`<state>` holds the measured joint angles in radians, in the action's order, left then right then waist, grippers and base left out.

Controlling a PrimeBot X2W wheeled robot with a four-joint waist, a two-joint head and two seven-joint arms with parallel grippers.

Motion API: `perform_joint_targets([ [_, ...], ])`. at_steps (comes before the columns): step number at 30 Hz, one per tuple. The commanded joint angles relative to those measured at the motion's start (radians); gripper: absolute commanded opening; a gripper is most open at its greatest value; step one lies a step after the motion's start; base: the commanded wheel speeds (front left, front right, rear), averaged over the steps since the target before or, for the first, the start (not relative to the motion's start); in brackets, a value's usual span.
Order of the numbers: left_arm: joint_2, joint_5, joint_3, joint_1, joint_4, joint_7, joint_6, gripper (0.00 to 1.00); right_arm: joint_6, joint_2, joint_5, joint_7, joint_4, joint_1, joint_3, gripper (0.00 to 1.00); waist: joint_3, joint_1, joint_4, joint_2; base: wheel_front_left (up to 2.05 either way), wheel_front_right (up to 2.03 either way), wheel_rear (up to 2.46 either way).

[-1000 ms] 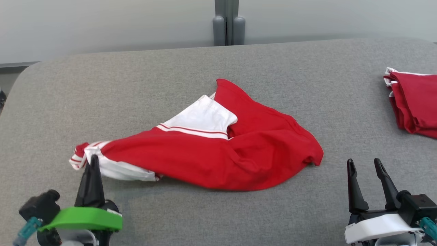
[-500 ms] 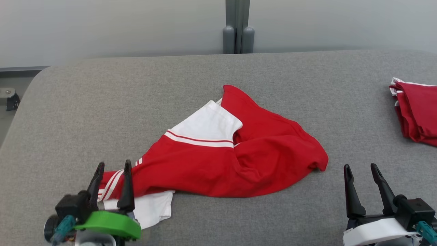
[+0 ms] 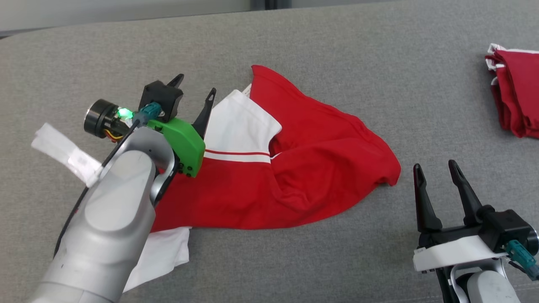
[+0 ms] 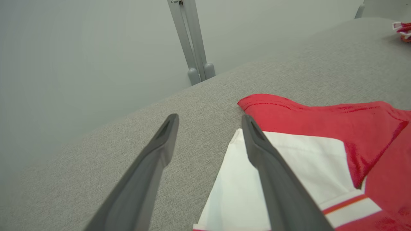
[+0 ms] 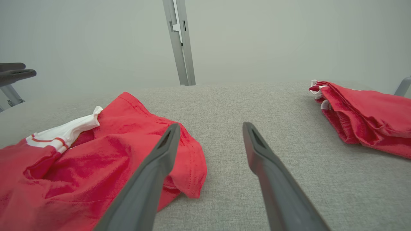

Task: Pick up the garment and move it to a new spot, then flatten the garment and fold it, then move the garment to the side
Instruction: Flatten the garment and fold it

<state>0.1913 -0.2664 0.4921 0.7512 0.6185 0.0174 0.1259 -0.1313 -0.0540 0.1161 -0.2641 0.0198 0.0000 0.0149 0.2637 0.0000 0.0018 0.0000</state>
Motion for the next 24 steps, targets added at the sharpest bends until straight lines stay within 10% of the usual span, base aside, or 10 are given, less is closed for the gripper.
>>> perform_joint_targets([
  [1,-0.001,0.009,0.017,0.041,0.036,-0.003,0.003,1.0,0.001,-0.003,-0.007,0.0,-0.005,-0.02,-0.001,1.0,0.087,0.0,-0.065,0.0,0.0,0.0,0.0],
  [15,0.006,-0.05,0.216,0.284,0.429,0.037,0.004,1.0,0.001,0.002,0.002,0.0,-0.023,-0.051,-0.006,1.0,0.175,0.0,-0.148,0.0,0.0,0.0,0.0],
  [18,-0.019,-0.077,0.265,0.274,0.457,0.037,0.005,0.51,0.001,0.003,0.009,0.0,-0.022,-0.049,-0.004,1.0,0.176,0.0,-0.148,0.0,0.0,0.0,0.0],
  [21,-0.026,-0.116,0.329,0.264,0.453,0.03,0.006,0.59,0.001,0.003,0.017,0.0,-0.018,-0.051,0.001,1.0,0.175,0.0,-0.144,0.0,0.0,0.0,0.0],
  [24,-0.013,-0.152,0.39,0.269,0.454,0.015,0.006,0.1,0.001,0.003,0.024,0.0,-0.015,-0.057,-0.003,1.0,0.175,0.0,-0.139,0.0,0.0,0.0,0.0],
])
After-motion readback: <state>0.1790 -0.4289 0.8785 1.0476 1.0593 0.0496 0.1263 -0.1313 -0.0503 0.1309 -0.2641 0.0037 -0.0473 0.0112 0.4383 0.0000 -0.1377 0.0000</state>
